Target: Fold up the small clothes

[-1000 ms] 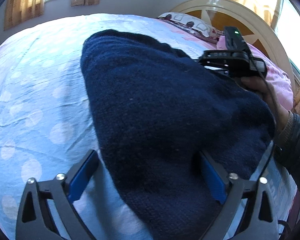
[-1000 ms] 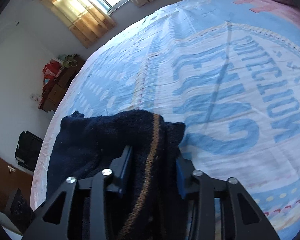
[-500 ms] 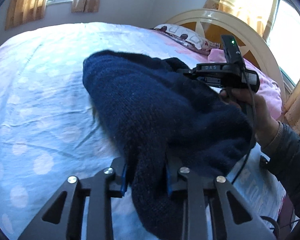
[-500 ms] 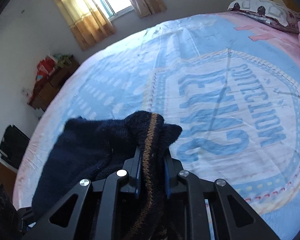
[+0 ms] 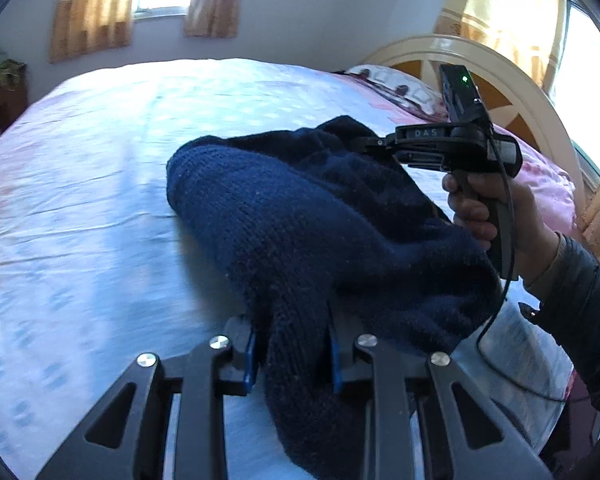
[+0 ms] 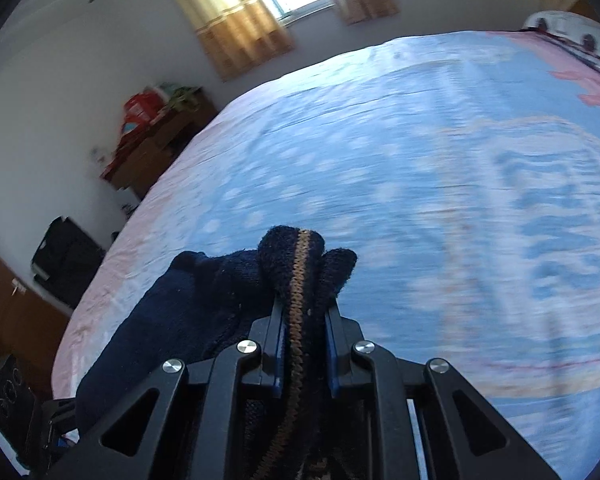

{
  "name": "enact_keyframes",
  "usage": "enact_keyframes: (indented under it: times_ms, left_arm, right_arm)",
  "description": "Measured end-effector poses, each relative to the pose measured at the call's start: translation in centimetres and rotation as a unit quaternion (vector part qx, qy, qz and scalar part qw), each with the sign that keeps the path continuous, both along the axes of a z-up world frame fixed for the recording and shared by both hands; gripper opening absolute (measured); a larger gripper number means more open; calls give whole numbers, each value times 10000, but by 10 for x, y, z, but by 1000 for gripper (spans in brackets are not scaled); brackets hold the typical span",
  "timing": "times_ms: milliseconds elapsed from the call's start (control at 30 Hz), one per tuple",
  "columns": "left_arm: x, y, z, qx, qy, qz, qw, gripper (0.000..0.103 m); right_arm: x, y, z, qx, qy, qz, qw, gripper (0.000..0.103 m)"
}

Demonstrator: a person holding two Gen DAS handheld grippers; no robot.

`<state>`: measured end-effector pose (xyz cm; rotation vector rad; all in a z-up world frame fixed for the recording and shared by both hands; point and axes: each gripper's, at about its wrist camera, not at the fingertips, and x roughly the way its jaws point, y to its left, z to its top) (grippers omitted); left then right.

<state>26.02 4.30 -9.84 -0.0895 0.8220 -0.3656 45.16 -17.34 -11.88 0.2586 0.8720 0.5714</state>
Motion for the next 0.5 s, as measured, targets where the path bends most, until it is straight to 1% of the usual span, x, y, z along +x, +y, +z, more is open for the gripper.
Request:
enact_keyframes:
  times_ms: [133, 267, 400, 500]
  left_arm:
    - [-15, 42, 9, 162, -107, 349, 9992, 28]
    - [-29, 79, 11, 259, -136, 696, 9971, 28]
    - [-43, 113, 6, 249, -53, 1037, 9943, 28]
    - [-49, 128, -9, 216, 91, 1201, 9925, 28]
  right_arm:
    - [-2, 58, 3, 136, 3, 359, 9993, 15]
    - [-3, 120, 3, 233, 51, 700, 9973, 15]
    - [-10, 172, -2, 193, 95, 1017, 9946, 15]
    - [-11, 205, -12, 41, 135, 1156, 9932, 15]
